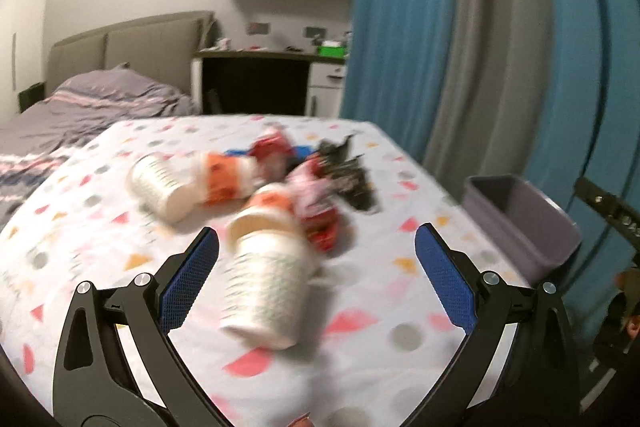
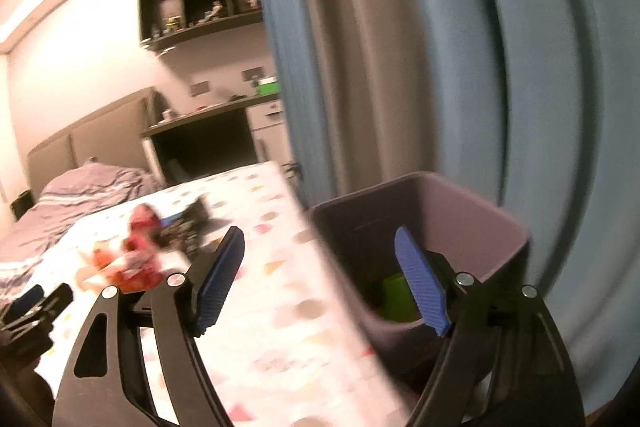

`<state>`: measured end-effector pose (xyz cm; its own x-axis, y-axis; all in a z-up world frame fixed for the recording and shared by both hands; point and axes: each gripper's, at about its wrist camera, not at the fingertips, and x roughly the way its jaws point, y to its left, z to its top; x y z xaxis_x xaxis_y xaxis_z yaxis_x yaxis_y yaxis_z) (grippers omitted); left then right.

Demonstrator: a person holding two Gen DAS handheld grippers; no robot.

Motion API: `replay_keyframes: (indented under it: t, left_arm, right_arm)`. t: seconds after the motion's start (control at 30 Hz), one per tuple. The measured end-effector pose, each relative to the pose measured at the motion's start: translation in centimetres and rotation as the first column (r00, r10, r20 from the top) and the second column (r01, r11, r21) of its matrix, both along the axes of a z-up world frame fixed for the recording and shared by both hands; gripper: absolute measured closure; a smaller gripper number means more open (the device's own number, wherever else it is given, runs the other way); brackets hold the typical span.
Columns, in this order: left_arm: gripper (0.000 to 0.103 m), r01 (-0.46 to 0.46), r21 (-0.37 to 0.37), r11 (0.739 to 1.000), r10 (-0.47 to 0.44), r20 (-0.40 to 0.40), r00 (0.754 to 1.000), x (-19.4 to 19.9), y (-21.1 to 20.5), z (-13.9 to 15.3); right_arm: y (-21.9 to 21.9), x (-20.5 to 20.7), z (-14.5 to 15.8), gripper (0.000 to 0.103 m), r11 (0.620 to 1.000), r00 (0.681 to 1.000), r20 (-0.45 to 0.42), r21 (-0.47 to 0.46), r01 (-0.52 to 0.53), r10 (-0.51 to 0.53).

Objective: Collect trash
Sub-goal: 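Move both empty tools back toward the paper cups, then grasp the green-grid cup with the left tool while the right tool grasps the orange cup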

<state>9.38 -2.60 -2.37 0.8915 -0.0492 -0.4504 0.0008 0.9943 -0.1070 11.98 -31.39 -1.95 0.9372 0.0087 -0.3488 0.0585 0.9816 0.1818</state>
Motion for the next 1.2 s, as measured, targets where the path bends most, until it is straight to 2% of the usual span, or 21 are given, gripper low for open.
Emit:
replay_keyframes:
  t: [0.13,0.33,0.53,0.73,0.77,0.97,1.2]
  left_arm:
    - [0.006,-0.004,-0.032,0.999,0.002,-0.044,0.999,-0.7,2.3,-0.8]
    - [0.006,0.028,-0.044,0.999,-0.032,-0.112,0.993,0.1,2.8,-2.2]
    - [0.02,0.04,-0.035,0.999,-0.046,-0.182,0.982,2.0,2.9,-3.3]
    - [0.042,0.059,-0.057,0.997,-0.072,-0.274,0.959,3.7,3.1,-4.9]
    - [0.047,0.068,-0.062,0.996,-0.082,-0.278,0.957,3.8,3.1,-5.0]
    - [0.05,0.084,-0.078,0.993,-0.102,-0.262,0.96,3.3,3.3,-5.1]
    - [0.051,0.08,-0.105,0.991,-0.099,-0.196,0.976,1.1,4.9,-3.3]
  right_arm:
    - [3.3,-0.4,-0.3,0.027,0.997,0.997,-0.013,-0.008,-0.078,0.078]
    - [6.2,-0.8,-0.4,0.027,0.988,0.988,-0.03,-0.015,-0.155,0.155]
    - [6.7,-0.9,-0.9,0.027,0.986,0.985,-0.054,-0.022,-0.165,0.164]
    - [7.4,-0.3,-1.2,0.027,0.984,0.982,-0.072,-0.029,-0.175,0.173]
    - [7.4,-0.2,-1.3,0.027,0.984,0.982,-0.075,-0.03,-0.177,0.174]
    - [8.2,0.5,-1.9,0.027,0.98,0.977,-0.098,-0.031,-0.195,0.191]
    - [9.8,1.1,-2.0,0.027,0.974,0.97,-0.11,-0.046,-0.222,0.216]
